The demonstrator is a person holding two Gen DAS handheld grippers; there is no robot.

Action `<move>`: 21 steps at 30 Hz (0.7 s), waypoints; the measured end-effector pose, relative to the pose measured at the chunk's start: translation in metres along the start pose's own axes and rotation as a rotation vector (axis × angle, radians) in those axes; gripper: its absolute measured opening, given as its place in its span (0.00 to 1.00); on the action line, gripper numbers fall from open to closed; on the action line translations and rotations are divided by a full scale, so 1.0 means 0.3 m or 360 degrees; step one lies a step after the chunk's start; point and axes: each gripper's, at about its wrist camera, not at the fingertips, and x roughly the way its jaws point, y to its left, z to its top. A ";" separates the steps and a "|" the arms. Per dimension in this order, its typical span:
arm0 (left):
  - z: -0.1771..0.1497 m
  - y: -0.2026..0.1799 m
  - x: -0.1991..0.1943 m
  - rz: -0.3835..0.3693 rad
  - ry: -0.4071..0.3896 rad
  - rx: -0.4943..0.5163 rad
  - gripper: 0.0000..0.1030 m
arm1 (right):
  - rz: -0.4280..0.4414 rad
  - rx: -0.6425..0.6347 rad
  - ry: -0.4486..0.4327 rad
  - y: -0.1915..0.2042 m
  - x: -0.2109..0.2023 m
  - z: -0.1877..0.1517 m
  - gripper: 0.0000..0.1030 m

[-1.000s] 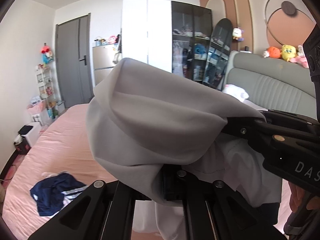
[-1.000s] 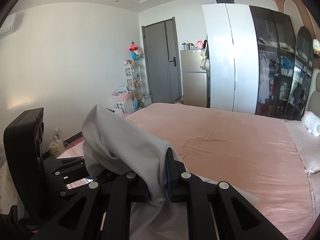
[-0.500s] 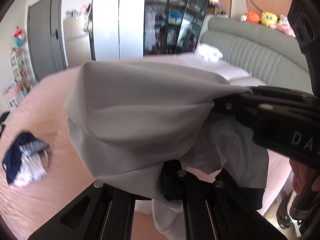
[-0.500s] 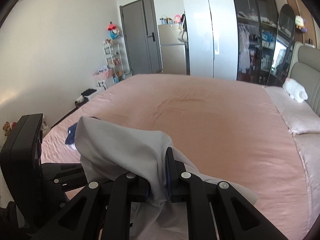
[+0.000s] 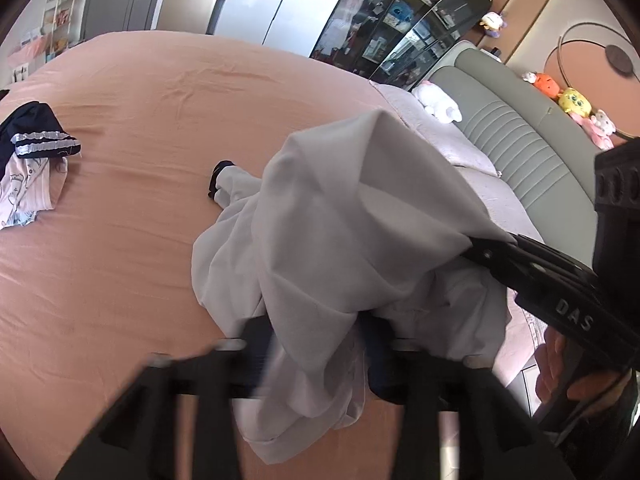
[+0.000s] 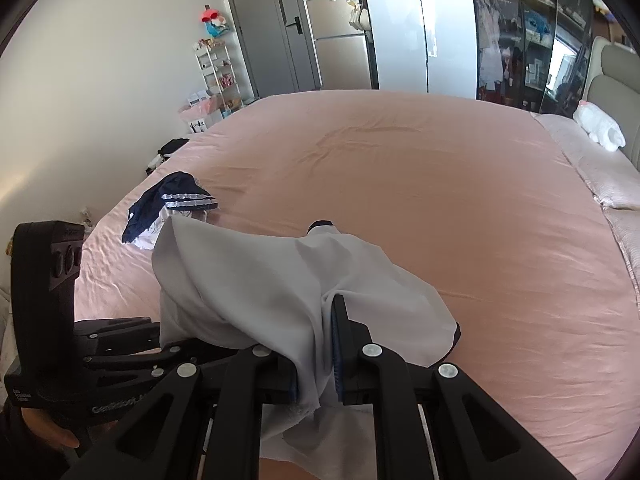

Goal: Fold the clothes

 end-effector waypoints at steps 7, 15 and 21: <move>-0.045 -0.065 -0.080 0.0130 -0.0107 0.0315 1.00 | 0.0064 0.0053 0.0027 -0.001 0.010 0.013 0.10; -0.124 -0.201 -0.134 0.0261 -0.0135 0.0765 1.00 | 0.0106 0.0051 0.0068 0.010 0.028 0.053 0.10; -0.142 -0.232 -0.112 0.0169 -0.0116 0.0738 1.00 | 0.0086 0.0011 0.0118 0.039 0.035 0.075 0.10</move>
